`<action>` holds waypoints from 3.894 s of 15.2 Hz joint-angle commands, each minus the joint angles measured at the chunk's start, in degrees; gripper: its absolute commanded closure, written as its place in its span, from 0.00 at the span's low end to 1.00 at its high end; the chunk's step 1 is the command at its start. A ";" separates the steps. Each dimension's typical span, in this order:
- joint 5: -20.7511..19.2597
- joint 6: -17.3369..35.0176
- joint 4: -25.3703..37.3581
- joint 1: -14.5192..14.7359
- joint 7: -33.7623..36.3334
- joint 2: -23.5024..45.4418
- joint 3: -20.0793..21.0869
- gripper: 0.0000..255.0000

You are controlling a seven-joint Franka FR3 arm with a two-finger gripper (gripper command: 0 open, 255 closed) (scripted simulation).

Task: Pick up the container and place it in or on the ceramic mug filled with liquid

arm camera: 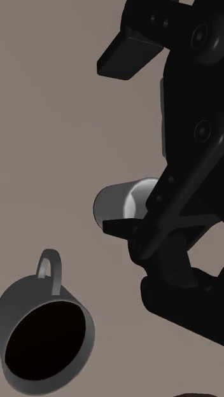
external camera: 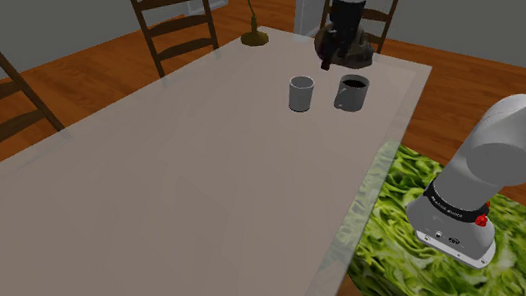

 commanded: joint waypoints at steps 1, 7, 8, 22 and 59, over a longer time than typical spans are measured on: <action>-0.61 3.53 1.05 -0.09 -0.26 4.62 0.11 0.00; -2.73 11.93 4.74 -0.17 0.26 17.13 0.93 0.00; -3.16 13.13 5.63 -0.19 0.42 19.28 1.05 0.00; -5.37 22.51 7.13 -0.32 1.40 30.45 1.13 0.00; -4.27 5.98 16.33 -0.22 -0.03 23.07 1.23 1.00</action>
